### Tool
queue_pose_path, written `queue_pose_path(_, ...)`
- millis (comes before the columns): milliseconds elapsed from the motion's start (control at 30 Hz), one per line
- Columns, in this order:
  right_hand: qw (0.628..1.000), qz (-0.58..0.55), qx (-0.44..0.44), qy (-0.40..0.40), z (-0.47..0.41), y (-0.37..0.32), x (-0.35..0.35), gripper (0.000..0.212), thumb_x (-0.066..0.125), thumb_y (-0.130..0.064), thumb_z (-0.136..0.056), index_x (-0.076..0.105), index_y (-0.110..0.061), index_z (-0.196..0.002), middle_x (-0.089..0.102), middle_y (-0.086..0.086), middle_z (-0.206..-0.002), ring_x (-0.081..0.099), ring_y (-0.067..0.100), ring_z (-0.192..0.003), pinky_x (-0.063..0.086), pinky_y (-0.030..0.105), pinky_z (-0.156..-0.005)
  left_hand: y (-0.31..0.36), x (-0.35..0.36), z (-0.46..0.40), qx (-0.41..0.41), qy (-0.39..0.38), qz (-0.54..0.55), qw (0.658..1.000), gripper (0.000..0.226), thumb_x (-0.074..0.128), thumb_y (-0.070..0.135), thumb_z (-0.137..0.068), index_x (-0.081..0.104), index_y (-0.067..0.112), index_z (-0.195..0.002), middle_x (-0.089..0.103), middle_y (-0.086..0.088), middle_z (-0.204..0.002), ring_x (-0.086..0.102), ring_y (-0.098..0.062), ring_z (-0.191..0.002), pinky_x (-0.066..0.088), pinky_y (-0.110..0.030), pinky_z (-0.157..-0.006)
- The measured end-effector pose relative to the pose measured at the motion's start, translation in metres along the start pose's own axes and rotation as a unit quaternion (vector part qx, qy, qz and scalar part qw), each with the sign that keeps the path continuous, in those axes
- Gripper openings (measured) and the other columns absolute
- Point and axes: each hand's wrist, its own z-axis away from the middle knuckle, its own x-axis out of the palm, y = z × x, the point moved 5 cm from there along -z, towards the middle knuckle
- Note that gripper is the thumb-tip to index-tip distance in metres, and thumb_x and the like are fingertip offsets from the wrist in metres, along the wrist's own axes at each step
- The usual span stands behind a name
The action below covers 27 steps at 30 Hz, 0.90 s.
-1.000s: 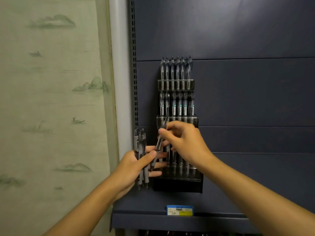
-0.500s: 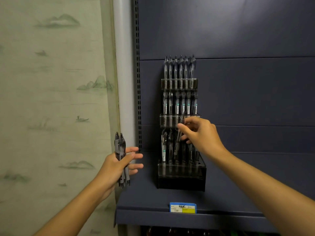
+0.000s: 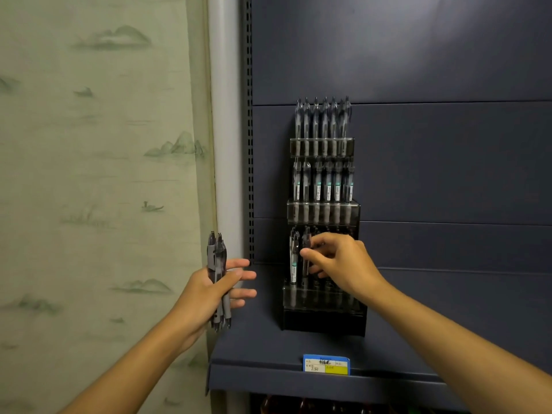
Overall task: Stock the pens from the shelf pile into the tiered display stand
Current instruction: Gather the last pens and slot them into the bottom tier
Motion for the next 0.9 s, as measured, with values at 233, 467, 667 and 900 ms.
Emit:
queue_pose_path(233, 0.996, 0.091, -0.011, 0.012, -0.006, 0.003, 0.0, 0.018, 0.07, -0.038, -0.088, 0.061, -0.022, -0.09, 0.074, -0.003, -0.077, 0.07, 0.001, -0.061, 0.059, 0.025, -0.068, -0.002, 0.007, 0.003, -0.008, -0.015, -0.001, 1.0, 0.018, 0.056, 0.017, -0.098, 0.067, 0.017, -0.112, 0.076, -0.003, -0.105, 0.075, -0.027, -0.088, 0.059, -0.026, -0.066)
queue_pose_path(467, 0.986, 0.164, -0.021, 0.014, -0.009, -0.002, 0.002, 0.016, 0.066, -0.045, -0.09, 0.059, -0.031, -0.088, 0.071, -0.007, -0.071, 0.068, 0.001, -0.062, 0.059, 0.032, -0.07, 0.007, 0.028, 0.003, 0.01, -0.055, -0.037, 0.998, 0.019, 0.056, 0.016, -0.098, 0.067, 0.019, -0.112, 0.077, 0.0, -0.105, 0.075, -0.025, -0.088, 0.058, -0.024, -0.064)
queue_pose_path(667, 0.988, 0.154, -0.013, 0.008, -0.013, -0.005, -0.002, 0.017, 0.068, -0.044, -0.09, 0.061, -0.029, -0.086, 0.071, -0.007, -0.066, 0.067, -0.001, -0.057, 0.06, 0.035, -0.074, 0.01, 0.043, 0.003, 0.016, -0.094, -0.058, 0.994, 0.02, 0.056, 0.019, -0.097, 0.067, 0.019, -0.115, 0.076, 0.0, -0.106, 0.075, -0.026, -0.089, 0.056, -0.027, -0.065)
queue_pose_path(900, 0.983, 0.182, 0.002, -0.025, -0.007, 0.002, 0.006, 0.032, 0.075, -0.053, -0.078, 0.065, -0.024, -0.088, 0.071, -0.006, -0.069, 0.068, 0.004, -0.056, 0.06, 0.032, -0.071, 0.008, 0.046, 0.002, 0.01, -0.094, -0.062, 0.994, 0.02, 0.056, 0.019, -0.097, 0.067, 0.019, -0.114, 0.076, -0.001, -0.105, 0.075, -0.026, -0.088, 0.057, -0.027, -0.065)
